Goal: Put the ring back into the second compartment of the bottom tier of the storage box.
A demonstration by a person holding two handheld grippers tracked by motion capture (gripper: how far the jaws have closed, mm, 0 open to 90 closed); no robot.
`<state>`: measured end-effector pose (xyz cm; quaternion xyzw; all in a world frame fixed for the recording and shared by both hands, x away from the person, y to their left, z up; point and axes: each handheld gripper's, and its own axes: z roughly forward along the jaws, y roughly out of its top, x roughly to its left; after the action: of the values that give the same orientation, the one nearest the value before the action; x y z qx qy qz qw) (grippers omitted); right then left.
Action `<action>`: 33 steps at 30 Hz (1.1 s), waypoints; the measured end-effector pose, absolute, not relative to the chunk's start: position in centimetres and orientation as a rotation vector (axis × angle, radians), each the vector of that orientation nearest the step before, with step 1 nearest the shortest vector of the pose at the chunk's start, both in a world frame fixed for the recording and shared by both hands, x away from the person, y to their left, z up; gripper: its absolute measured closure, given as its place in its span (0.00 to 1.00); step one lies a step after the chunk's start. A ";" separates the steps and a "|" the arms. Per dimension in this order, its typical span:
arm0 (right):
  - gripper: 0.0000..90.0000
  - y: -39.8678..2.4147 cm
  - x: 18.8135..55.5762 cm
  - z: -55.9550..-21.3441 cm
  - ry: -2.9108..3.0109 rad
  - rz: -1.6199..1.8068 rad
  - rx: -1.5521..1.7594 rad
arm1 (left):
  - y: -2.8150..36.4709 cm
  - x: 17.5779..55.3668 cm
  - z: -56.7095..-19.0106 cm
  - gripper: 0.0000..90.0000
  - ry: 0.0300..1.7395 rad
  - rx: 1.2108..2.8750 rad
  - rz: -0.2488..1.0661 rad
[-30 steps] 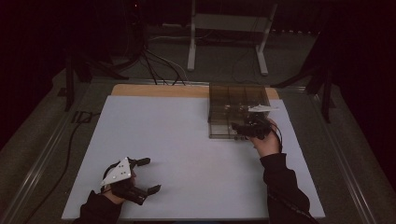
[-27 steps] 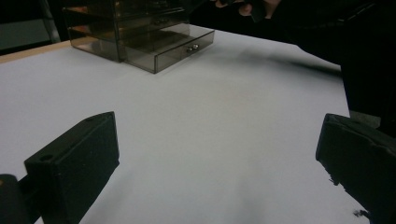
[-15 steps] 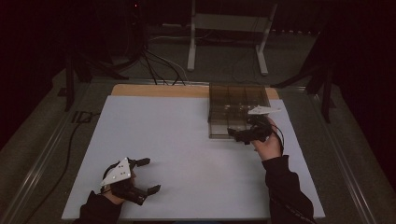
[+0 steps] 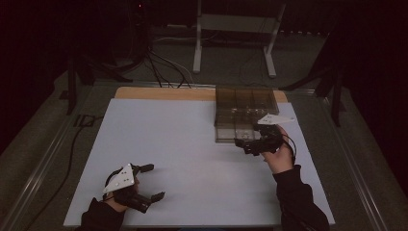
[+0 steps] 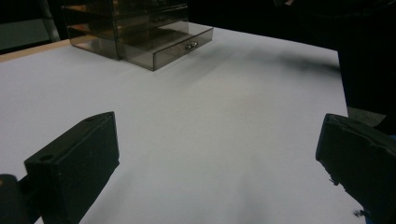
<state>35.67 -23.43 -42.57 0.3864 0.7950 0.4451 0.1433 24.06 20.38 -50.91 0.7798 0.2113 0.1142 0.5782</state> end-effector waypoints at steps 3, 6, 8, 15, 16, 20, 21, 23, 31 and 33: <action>0.00 -23.7 35.1 -42.7 2.291 1.300 1.117 | 20.4 24.0 -50.8 0.01 0.496 1.819 0.269; 0.00 -23.9 34.4 -42.8 2.292 1.307 1.107 | 20.4 24.0 -50.9 0.01 0.494 1.823 0.267; 0.00 -24.0 34.0 -43.0 2.293 1.311 1.097 | 20.3 24.0 -50.9 0.01 0.495 1.822 0.268; 0.00 -24.7 32.8 -43.9 2.294 1.323 1.099 | 20.4 24.0 -50.9 0.01 0.493 1.825 0.267; 0.00 -24.8 32.7 -44.1 2.296 1.332 1.096 | 20.4 24.0 -50.9 0.01 0.491 1.825 0.266; 0.00 -25.3 31.9 -44.8 2.306 1.342 1.081 | 20.3 24.1 -50.9 0.01 0.491 1.825 0.264; 0.00 -25.4 31.7 -44.9 2.307 1.340 1.079 | 20.3 24.0 -50.9 0.01 0.488 1.828 0.263; 0.00 -25.7 31.3 -45.1 2.302 1.341 1.070 | 20.3 24.0 -50.9 0.01 0.488 1.825 0.266; 0.00 -27.3 29.8 -46.3 2.263 1.363 1.094 | 20.4 24.1 -50.9 0.01 0.491 1.822 0.265; 0.00 -27.6 29.5 -46.6 2.261 1.359 1.096 | 20.4 24.0 -50.9 0.01 0.487 1.828 0.266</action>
<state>29.49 -27.63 -46.57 0.3797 0.7836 0.4708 0.1420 24.04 20.37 -50.90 0.7812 0.2082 0.1135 0.5775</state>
